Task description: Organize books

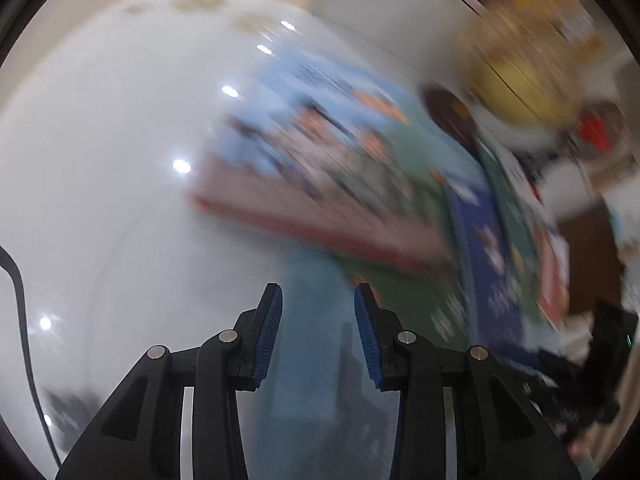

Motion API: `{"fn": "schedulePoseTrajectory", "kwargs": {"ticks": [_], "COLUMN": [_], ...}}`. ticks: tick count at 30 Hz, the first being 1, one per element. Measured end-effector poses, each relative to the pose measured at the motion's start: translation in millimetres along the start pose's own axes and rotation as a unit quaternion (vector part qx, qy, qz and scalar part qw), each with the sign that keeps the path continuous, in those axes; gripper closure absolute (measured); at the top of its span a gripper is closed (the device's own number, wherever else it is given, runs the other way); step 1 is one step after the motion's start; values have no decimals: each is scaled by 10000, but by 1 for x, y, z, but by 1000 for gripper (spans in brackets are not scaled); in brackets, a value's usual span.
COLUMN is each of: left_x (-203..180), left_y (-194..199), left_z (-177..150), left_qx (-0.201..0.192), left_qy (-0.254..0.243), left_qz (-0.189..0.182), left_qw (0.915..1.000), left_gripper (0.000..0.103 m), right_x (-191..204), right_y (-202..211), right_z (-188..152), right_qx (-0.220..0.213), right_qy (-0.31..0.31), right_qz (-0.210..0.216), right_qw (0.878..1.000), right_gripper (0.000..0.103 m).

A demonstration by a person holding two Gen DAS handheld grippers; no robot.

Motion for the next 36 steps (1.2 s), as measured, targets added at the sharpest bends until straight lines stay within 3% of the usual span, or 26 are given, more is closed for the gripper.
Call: {"fn": "schedulePoseTrajectory", "kwargs": {"ticks": [6, 9, 13, 16, 22, 29, 36], "left_x": [-59, -72, -70, -75, -118, -156, -153], "left_y": [-27, -25, -21, -14, -28, -49, -23], "left_z": [-54, -58, -55, -57, -59, -57, -90], "left_qx": [702, 602, 579, 456, 564, 291, 165], "left_qy": [-345, -458, -367, -444, -530, -1128, -1205], "left_qz": [-572, -370, -388, -321, -858, -325, -101], "left_qw": [9953, 9964, 9969, 9975, 9933, 9927, 9925], "left_gripper": [69, 68, 68, 68, 68, 64, 64], "right_x": [-13, -25, -57, -79, -94, -91, -75], "right_y": [23, 30, 51, 57, 44, 39, 41], "right_z": [-42, -49, -48, -40, -26, -16, -41], "right_qx": [-131, -333, -846, -942, -1001, -982, -523], "right_qy": [-238, -386, -830, -899, -921, -489, 49], "right_qz": [-237, -637, -849, -997, -948, -960, -478], "right_qw": [9993, 9967, 9893, 9865, 9862, 9893, 9975], "right_gripper": [46, 46, 46, 46, 46, 46, 46]}}
Point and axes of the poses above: each gripper's, at about its wrist camera, not at the fingertips, and y roughly against the way its jaws point, x to its left, z to its top, the point moved 2 cm from there along -y, roughly the way its jaws point, and after that the axes turned 5 degrees about z, right-handed, at the moved point
